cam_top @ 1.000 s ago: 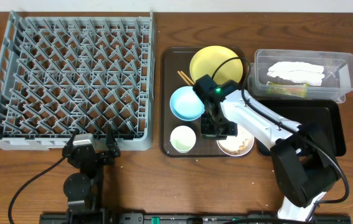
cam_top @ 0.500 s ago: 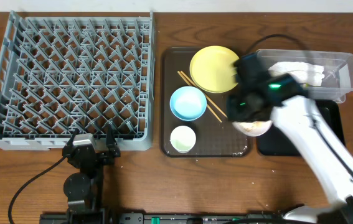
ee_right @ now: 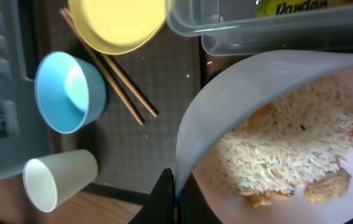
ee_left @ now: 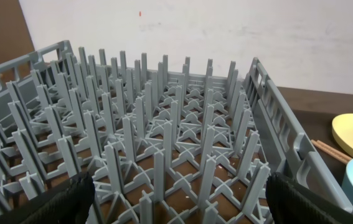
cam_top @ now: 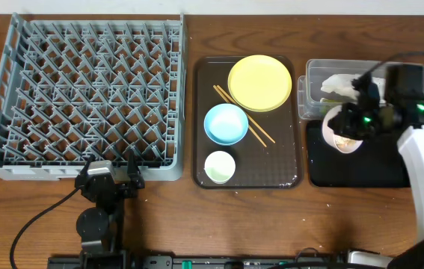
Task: Sort waste into correct bins and load items into the dishwasher
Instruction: 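Carry the pink bowl over the black tray and tip out the rice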
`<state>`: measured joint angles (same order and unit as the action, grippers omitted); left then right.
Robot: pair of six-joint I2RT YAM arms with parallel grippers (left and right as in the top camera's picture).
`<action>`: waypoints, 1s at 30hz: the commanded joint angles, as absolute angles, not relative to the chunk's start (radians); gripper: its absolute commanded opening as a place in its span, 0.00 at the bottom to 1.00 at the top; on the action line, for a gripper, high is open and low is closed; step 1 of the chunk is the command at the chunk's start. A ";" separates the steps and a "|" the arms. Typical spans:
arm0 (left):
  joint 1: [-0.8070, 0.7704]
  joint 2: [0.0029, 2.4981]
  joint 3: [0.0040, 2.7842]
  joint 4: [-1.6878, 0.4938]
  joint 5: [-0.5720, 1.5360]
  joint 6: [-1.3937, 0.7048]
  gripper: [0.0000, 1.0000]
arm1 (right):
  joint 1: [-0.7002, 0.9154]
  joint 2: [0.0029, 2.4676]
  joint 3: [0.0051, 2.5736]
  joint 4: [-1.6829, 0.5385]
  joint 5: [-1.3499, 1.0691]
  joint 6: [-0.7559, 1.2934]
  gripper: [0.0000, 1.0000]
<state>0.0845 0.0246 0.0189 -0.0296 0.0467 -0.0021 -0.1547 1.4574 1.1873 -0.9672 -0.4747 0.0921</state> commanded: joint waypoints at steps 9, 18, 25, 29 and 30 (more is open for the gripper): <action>0.089 0.024 0.004 -0.070 0.034 0.004 0.89 | -0.485 1.447 0.955 -0.826 -1.102 -0.155 0.02; 0.089 0.024 0.004 -0.070 0.034 0.004 0.89 | -0.670 1.451 0.843 -0.794 -1.336 -0.166 0.01; 0.089 0.024 0.004 -0.070 0.034 0.004 0.89 | -0.762 1.451 0.841 -0.796 -1.489 -0.111 0.01; 0.089 0.024 0.004 -0.070 0.034 0.004 0.89 | -0.796 1.451 0.841 -0.795 -1.530 -0.084 0.01; 0.089 0.024 0.004 -0.070 0.034 0.004 0.89 | -0.802 1.452 0.841 -0.795 -1.533 -0.082 0.01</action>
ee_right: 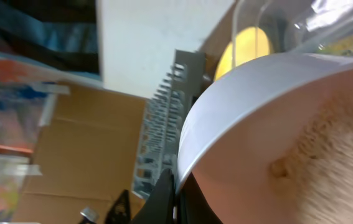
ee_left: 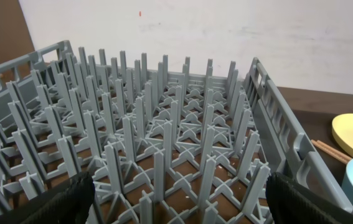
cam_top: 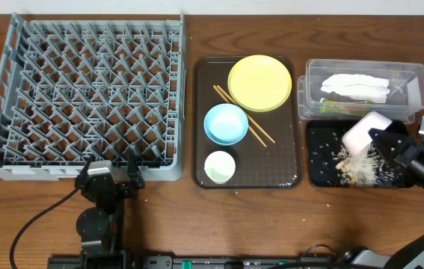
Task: Sort waste into correct bins and load items into the dishwasher
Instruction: 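Carry the pink bowl over the black tray and tip out the rice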
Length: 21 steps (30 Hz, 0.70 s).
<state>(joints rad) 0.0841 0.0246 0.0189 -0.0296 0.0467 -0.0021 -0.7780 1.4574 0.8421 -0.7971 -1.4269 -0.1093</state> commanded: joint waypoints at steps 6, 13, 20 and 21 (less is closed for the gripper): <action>0.089 0.024 0.004 -0.070 0.034 0.004 0.89 | -0.829 1.451 0.841 -0.789 -1.560 -0.010 0.01; 0.089 0.024 0.004 -0.070 0.034 0.004 0.89 | -0.846 1.451 0.841 -0.742 -1.560 0.208 0.01; 0.089 0.024 0.004 -0.070 0.034 0.004 0.89 | -0.846 1.452 0.841 -0.738 -1.559 0.267 0.01; 0.089 0.024 0.004 -0.070 0.034 0.004 0.88 | -0.846 1.452 0.841 -0.732 -1.559 0.274 0.01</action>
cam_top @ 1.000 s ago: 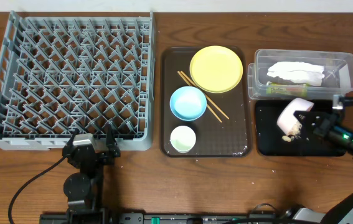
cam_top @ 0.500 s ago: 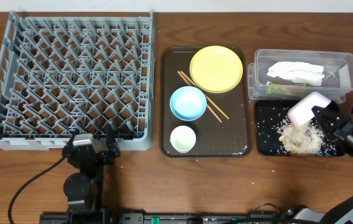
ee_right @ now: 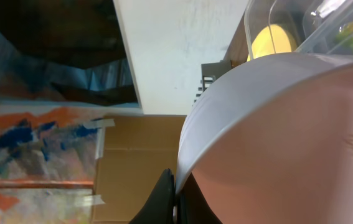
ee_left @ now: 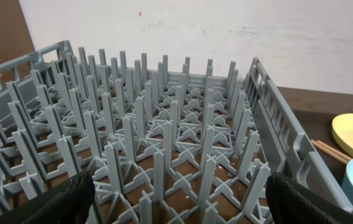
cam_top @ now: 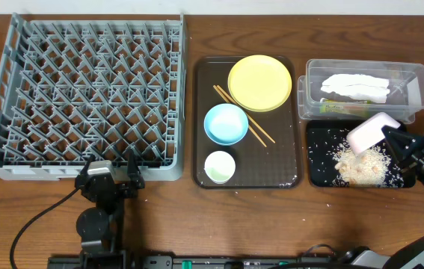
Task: Sort waste into correct bins and load items into the dishwasher
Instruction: 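Carry the pink bowl over the black tray and tip out the rice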
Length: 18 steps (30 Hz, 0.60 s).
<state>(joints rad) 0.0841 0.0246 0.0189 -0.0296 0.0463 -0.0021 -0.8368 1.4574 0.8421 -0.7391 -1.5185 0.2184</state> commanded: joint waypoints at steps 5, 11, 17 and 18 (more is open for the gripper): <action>0.089 0.024 0.004 -0.070 0.034 0.004 0.89 | -0.846 1.452 0.841 -0.711 -1.556 0.285 0.01; 0.089 0.024 0.004 -0.070 0.034 0.004 0.89 | -0.850 1.451 0.841 -0.669 -1.530 0.302 0.01; 0.089 0.024 0.004 -0.070 0.034 0.004 0.89 | -0.840 1.451 0.841 -0.662 -1.494 0.271 0.01; 0.089 0.024 0.004 -0.070 0.034 0.004 0.89 | -0.836 1.451 0.841 -0.661 -1.475 0.272 0.01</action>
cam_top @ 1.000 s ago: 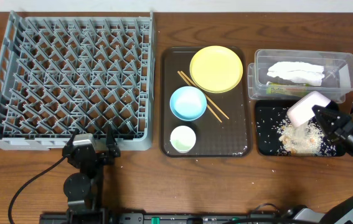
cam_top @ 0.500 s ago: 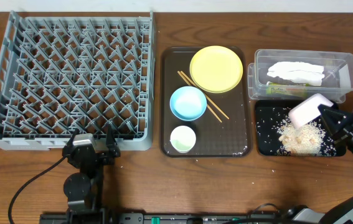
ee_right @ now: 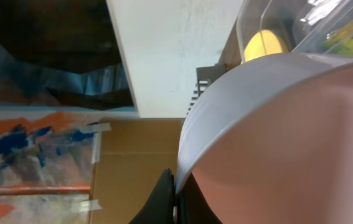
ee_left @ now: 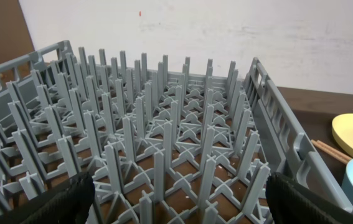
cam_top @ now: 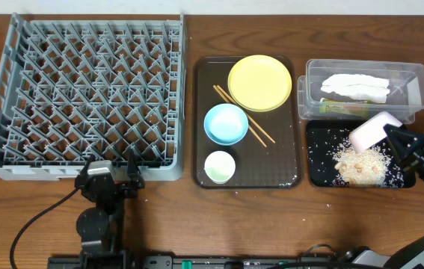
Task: Sort waste into correct bins and load items into the dishwasher
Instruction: 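Carry the pink bowl over the black tray and tip out the rice, then return the emptied pink bowl to the dark tray with the right gripper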
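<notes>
My right gripper [cam_top: 392,138] is shut on the rim of a pink bowl [cam_top: 374,131], tipped on its side over the black bin [cam_top: 320,173]; a heap of rice and food bits [cam_top: 363,166] lies in that bin. The bowl's empty inside [ee_right: 301,149] fills the right wrist view, its rim pinched between my fingers [ee_right: 164,193]. On the brown tray [cam_top: 204,175] sit a yellow plate [cam_top: 259,82], a blue bowl [cam_top: 226,123], a pale cup [cam_top: 220,166] and chopsticks [cam_top: 245,116]. My left gripper [ee_left: 175,199] stands open at the grey dish rack [cam_top: 84,93].
A clear bin [cam_top: 365,88] with wrappers in it stands behind the black bin. Loose rice grains dot the black bin's floor and the table in front of it. The left arm's base [cam_top: 99,213] sits at the table's front edge.
The tipped pink bowl has shifted slightly to the right over the black bin. The rice heap and the left arm are unchanged.
First my right gripper held the pink bowl upright, full of rice, at the black bin's left end. Then the bowl was tipped over the bin with rice spilling out. Then it was empty with the heap lying in the bin, as now. The left arm stayed still.
</notes>
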`<state>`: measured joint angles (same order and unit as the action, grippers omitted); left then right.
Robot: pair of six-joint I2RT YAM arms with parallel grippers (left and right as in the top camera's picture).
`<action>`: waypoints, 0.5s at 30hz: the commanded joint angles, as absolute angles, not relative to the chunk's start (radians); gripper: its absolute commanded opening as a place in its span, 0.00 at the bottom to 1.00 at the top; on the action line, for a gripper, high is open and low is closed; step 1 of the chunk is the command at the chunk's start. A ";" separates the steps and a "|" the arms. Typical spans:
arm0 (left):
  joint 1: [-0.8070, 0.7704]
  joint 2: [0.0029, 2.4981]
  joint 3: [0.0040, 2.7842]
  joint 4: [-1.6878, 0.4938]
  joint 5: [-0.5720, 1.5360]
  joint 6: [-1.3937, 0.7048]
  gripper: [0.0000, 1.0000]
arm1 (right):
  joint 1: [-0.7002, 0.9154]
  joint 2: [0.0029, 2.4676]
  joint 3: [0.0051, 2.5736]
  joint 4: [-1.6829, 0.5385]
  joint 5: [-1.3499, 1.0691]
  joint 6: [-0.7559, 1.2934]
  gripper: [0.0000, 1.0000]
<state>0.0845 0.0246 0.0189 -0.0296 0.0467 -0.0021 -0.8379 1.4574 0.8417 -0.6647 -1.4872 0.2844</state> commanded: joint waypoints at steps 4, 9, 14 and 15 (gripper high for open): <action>0.089 0.024 0.004 -0.070 0.034 0.004 0.89 | -0.815 1.451 0.842 -0.656 -1.465 0.240 0.01; 0.089 0.024 0.004 -0.070 0.034 0.004 0.89 | -0.740 1.428 0.849 -0.632 -1.430 0.228 0.01; 0.089 0.024 0.004 -0.070 0.034 0.004 0.89 | -0.572 1.351 0.908 -0.629 -1.242 0.233 0.01; 0.089 0.024 0.004 -0.070 0.034 0.004 0.89 | -0.530 1.333 0.921 -0.630 -1.200 0.243 0.01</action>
<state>0.0841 0.0246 0.0189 -0.0296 0.0463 -0.0021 -0.6186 1.3983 0.8635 -0.6315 -1.3190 0.2520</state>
